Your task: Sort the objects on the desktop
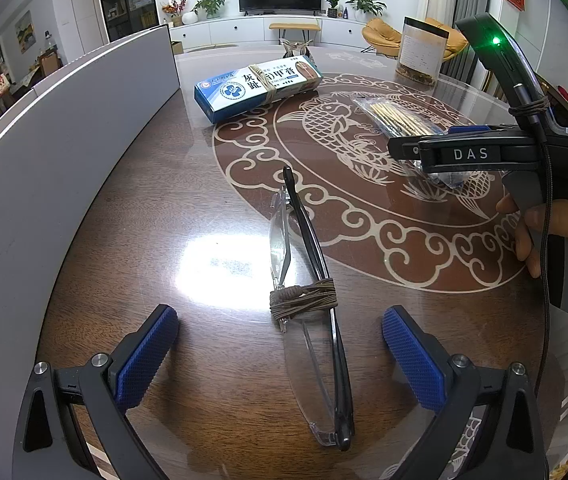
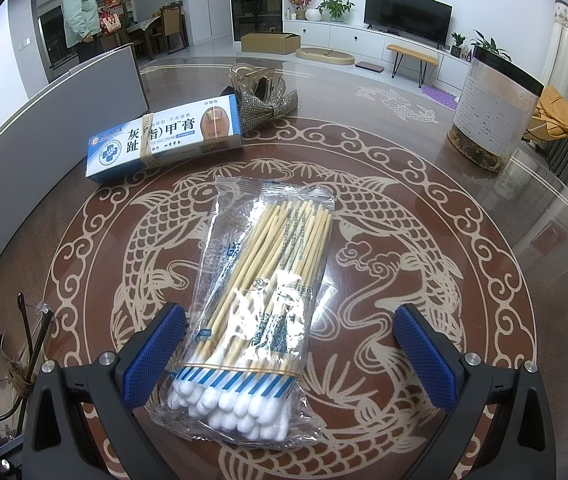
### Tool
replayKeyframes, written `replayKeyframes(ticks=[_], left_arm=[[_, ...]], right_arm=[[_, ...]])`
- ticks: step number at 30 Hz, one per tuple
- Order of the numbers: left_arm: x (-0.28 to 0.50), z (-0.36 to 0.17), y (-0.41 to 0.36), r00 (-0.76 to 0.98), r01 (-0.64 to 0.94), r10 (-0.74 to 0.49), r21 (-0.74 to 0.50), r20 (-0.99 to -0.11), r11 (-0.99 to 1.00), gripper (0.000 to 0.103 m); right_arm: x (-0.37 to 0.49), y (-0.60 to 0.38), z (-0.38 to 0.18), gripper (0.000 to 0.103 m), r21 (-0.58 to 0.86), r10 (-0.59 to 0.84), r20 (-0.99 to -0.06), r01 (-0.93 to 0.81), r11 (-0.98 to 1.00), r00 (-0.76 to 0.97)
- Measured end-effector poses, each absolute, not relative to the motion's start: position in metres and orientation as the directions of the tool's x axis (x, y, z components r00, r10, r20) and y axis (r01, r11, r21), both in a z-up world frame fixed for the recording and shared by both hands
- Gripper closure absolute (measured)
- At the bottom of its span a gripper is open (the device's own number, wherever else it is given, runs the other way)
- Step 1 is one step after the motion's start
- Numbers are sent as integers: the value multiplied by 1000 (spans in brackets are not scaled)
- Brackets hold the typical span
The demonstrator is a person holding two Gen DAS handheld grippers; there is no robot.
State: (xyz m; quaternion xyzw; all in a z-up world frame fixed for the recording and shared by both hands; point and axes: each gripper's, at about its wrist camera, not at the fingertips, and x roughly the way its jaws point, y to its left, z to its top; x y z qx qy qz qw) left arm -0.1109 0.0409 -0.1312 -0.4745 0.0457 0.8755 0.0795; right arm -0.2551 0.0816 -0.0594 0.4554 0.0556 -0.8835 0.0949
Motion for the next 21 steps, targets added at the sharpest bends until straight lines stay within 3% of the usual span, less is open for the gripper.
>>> replayKeyframes(ticks=[21], left_arm=[[-109,-130,40,-539,-181,95,5,-837,-983,0]], right_arm=[[-255,82,-59,0,-12,-117,-815,218,-976,-567]])
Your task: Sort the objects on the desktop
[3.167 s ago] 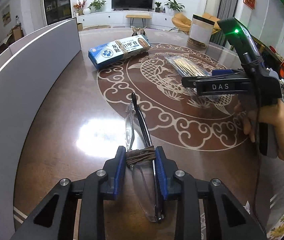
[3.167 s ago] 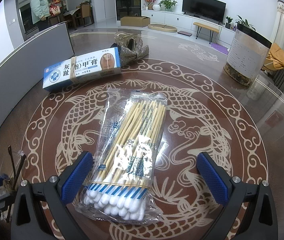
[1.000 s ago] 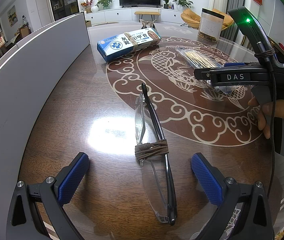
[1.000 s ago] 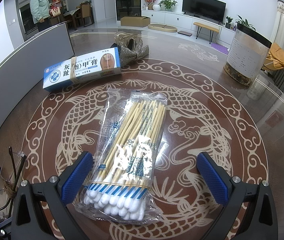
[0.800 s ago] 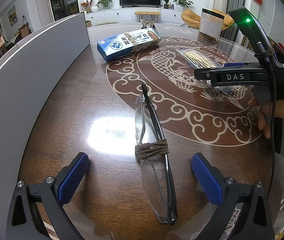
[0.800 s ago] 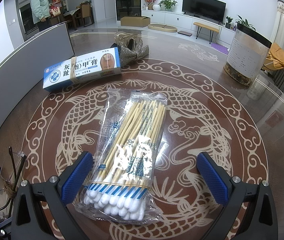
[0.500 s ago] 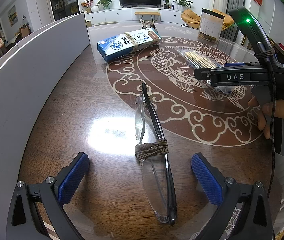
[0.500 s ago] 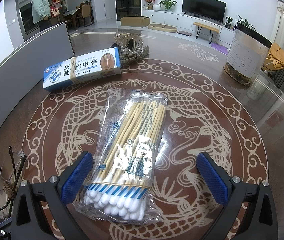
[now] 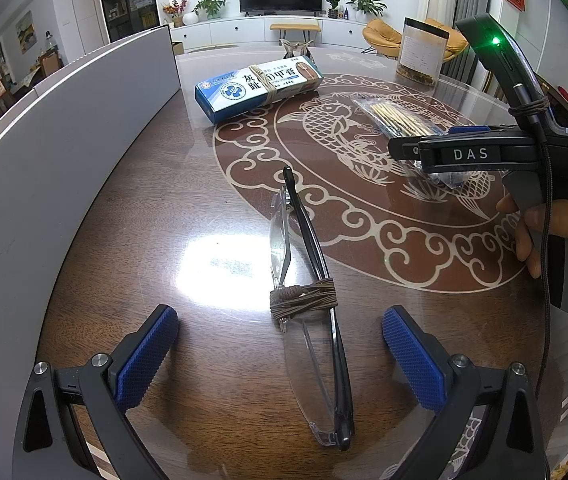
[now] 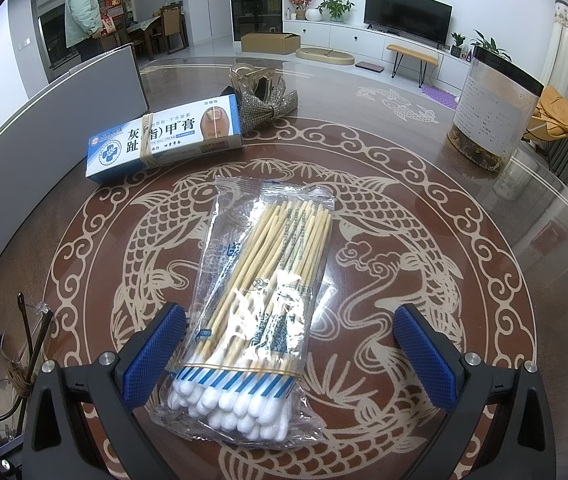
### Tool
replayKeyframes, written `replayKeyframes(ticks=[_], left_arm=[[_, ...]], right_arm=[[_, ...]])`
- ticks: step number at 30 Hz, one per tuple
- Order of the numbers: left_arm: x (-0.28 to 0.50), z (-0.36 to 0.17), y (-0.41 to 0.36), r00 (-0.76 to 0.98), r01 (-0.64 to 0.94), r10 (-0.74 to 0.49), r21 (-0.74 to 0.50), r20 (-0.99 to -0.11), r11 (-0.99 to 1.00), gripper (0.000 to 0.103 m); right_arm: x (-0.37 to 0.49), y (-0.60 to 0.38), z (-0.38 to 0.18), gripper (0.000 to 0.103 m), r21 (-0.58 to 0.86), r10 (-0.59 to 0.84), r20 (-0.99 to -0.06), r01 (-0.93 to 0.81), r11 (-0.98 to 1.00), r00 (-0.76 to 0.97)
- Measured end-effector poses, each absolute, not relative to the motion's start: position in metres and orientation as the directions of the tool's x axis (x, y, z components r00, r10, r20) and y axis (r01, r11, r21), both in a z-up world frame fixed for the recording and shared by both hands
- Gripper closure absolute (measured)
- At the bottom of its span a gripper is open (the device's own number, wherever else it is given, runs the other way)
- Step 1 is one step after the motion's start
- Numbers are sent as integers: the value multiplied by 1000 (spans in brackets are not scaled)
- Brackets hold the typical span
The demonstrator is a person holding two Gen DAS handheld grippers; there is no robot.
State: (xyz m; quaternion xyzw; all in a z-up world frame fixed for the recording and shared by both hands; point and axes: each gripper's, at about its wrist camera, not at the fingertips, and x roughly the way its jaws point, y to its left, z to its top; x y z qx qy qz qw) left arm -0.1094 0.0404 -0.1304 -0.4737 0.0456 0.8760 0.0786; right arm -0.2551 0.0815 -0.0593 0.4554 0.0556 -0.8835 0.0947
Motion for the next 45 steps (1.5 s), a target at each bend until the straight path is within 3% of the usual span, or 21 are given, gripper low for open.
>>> replayKeyframes(ticks=[45], left_arm=[[-109,-130,41,-540,-180,94,5,-836,-984,0]], right_arm=[[-255,81,-59,0,-12,-116,-815,217,-976,-568]])
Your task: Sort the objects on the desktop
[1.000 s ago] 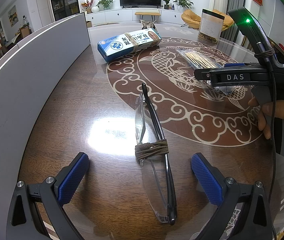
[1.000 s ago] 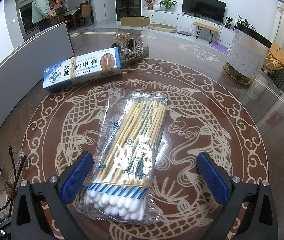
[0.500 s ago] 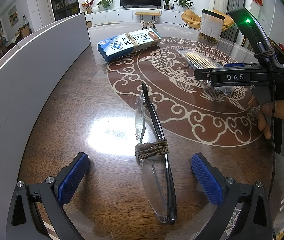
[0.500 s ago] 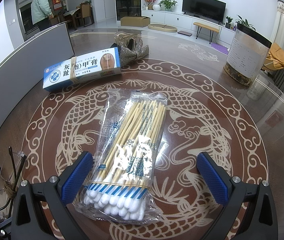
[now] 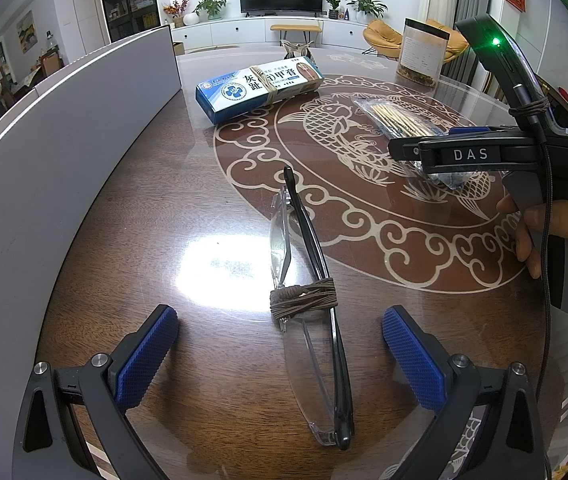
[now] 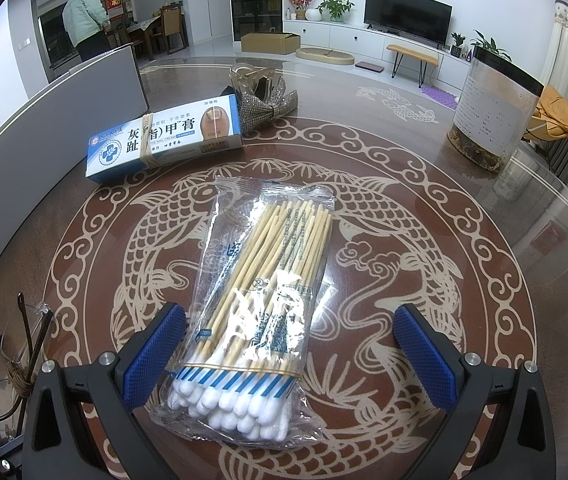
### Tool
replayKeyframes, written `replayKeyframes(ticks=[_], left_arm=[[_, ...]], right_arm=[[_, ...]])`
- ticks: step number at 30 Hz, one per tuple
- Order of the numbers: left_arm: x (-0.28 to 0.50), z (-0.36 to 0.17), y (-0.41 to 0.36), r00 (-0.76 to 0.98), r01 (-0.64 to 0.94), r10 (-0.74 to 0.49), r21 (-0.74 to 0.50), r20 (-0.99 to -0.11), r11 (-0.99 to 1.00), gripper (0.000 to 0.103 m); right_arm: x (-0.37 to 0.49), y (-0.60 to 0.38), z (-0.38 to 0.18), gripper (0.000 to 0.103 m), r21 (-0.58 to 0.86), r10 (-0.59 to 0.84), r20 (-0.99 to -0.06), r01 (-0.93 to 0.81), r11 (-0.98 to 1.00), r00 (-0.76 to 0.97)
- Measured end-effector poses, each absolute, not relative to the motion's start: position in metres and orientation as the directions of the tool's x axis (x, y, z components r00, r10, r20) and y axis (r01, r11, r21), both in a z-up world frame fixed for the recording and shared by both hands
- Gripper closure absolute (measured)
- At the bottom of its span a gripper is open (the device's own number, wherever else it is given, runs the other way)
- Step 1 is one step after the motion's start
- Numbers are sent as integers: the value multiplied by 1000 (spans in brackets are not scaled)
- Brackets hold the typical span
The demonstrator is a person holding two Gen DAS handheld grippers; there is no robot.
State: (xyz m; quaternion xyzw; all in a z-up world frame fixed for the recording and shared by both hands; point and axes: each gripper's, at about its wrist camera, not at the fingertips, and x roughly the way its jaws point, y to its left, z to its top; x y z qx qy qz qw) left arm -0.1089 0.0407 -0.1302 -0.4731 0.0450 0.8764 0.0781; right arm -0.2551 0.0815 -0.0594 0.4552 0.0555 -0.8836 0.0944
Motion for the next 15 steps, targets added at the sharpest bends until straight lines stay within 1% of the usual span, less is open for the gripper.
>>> replayKeyframes(ticks=[15], left_arm=[[-108,-129,41,-540,-179,94,5,-836,-984,0]], right_arm=[[-255,81,-59,0,-12,-116,-815,217,-976,-568]])
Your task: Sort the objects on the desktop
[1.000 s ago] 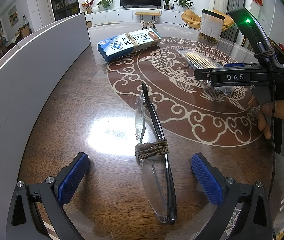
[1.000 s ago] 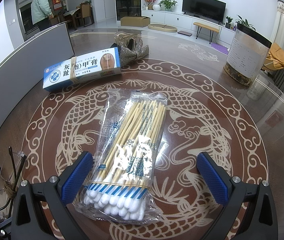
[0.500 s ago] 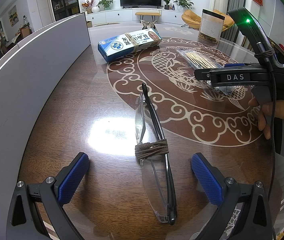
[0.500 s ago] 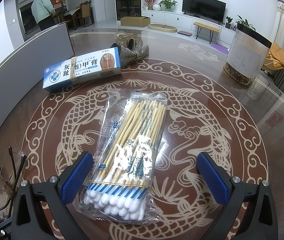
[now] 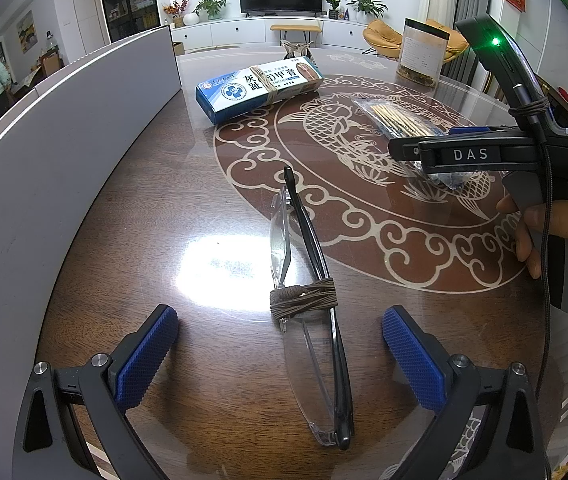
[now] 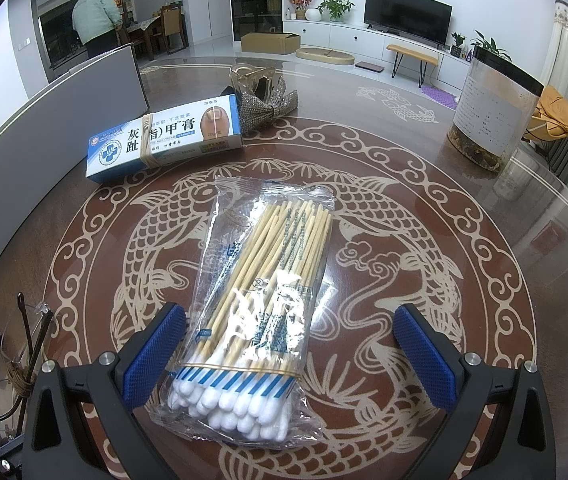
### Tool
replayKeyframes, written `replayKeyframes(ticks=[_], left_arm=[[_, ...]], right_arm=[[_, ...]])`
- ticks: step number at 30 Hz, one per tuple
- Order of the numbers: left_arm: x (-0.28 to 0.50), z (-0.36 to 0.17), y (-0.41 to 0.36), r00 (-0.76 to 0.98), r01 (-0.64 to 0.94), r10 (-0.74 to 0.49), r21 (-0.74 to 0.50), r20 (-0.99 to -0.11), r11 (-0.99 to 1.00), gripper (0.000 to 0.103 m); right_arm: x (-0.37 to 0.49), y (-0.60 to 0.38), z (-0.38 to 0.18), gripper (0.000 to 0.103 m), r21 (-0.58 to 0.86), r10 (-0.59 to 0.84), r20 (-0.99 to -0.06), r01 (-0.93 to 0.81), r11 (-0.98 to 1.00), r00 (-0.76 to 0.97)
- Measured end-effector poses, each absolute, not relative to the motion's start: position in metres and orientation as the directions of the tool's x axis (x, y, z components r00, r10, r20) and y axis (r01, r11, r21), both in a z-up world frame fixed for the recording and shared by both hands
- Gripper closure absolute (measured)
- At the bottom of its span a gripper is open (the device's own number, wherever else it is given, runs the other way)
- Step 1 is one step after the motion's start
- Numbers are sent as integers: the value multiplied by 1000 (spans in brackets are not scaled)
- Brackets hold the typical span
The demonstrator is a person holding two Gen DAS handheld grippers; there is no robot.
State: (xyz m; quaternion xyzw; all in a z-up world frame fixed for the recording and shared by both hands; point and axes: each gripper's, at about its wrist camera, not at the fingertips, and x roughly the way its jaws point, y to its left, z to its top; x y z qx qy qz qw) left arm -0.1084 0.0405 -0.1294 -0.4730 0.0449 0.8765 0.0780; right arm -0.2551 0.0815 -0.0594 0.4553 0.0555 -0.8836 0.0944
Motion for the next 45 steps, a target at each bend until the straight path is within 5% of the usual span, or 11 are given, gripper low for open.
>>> replayKeyframes(ticks=[30,31,33,35,45], left_arm=[[-107,-128,41,-541,-178,94,5,-836,-984,0],[-107,-128,41,-541,-178,94,5,-836,-984,0],[-106,-129,40,-541,-177,94,4,-835,-984,0],[-107,-129,41,-541,-178,94,5,-835,-984,0],[-107,-128,41,-542,-177,94,4,-835,-984,0]], right_arm=[[-255,81,-59,0,-12,-115,-817,216,-976,-565],[-255,81,-59,2,-13,-113,-818,215,-977,-563],[-251,79,-54,34,-11,-116,-806,211,-977,-580],[-244,73,-51,56,-16,-120,-795,219,-976,-594],[-167,68,-49,61,-17,-133,-819,255,-967,-558]])
